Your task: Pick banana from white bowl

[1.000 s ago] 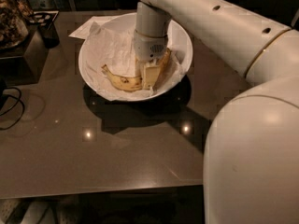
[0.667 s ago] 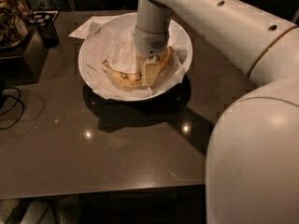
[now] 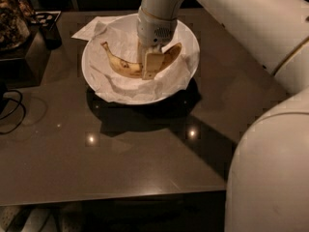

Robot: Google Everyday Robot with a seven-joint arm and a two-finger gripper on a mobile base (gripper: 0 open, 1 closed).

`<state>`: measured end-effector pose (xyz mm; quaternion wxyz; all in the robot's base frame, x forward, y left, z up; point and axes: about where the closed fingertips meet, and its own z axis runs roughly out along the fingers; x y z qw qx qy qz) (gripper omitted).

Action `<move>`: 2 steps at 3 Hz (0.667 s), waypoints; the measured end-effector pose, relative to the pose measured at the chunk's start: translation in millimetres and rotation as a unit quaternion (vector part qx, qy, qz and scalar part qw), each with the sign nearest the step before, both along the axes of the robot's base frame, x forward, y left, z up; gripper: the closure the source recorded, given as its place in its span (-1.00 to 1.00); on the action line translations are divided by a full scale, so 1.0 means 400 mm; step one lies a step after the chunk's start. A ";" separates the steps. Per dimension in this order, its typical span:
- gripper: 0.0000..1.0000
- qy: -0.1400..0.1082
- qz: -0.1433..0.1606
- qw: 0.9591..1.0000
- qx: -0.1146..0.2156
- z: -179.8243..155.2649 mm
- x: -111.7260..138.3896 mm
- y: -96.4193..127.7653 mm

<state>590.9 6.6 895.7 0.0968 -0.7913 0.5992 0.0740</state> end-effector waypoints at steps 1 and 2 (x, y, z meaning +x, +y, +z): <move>1.00 -0.007 -0.002 1.000 0.006 -0.001 0.011 0.009; 1.00 -0.018 0.000 1.000 -0.002 0.047 -0.019 0.034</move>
Offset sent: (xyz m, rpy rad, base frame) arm -0.0375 0.0211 0.0529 -0.0572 -0.0345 0.0107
